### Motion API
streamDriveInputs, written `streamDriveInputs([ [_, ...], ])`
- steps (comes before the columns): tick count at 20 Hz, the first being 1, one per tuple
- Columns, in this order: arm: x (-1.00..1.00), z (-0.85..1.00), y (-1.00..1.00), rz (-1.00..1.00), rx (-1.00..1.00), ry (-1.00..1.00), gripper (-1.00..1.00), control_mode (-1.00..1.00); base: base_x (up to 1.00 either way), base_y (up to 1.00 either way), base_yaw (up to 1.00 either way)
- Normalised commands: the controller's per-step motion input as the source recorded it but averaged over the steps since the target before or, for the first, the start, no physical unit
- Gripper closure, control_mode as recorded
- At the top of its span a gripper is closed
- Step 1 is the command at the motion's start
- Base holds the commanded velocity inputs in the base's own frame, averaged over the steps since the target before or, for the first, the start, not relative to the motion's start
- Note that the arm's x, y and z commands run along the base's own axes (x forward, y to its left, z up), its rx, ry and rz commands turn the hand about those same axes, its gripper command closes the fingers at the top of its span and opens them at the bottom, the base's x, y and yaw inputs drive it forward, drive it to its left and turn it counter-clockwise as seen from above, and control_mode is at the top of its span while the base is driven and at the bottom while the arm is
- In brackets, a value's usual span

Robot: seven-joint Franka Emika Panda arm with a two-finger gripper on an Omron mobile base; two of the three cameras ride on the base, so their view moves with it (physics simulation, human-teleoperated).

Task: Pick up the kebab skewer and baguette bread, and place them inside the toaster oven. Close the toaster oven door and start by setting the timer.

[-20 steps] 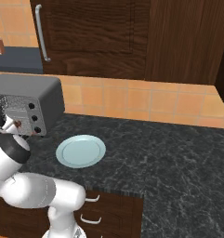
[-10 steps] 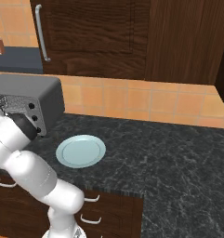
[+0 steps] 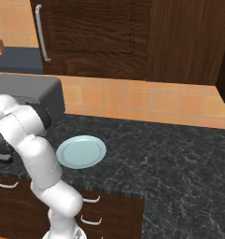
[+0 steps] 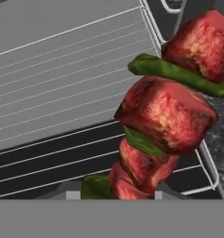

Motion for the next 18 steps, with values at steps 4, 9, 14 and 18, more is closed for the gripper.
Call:
streamDriveInputs([
  [4,0.11,-0.47,0.28,0.00,0.00,0.00,1.00,-1.00,0.00,0.00,0.00],
  [9,0.10,-0.18,0.20,0.00,0.00,0.00,1.00,-1.00,0.00,0.00,0.00],
  [14,0.03,0.00,0.32,0.00,0.00,0.00,1.00,-1.00,0.00,0.00,0.00],
  [18,0.00,0.00,0.18,0.00,0.00,0.00,-1.00,-1.00,0.00,0.00,0.00],
])
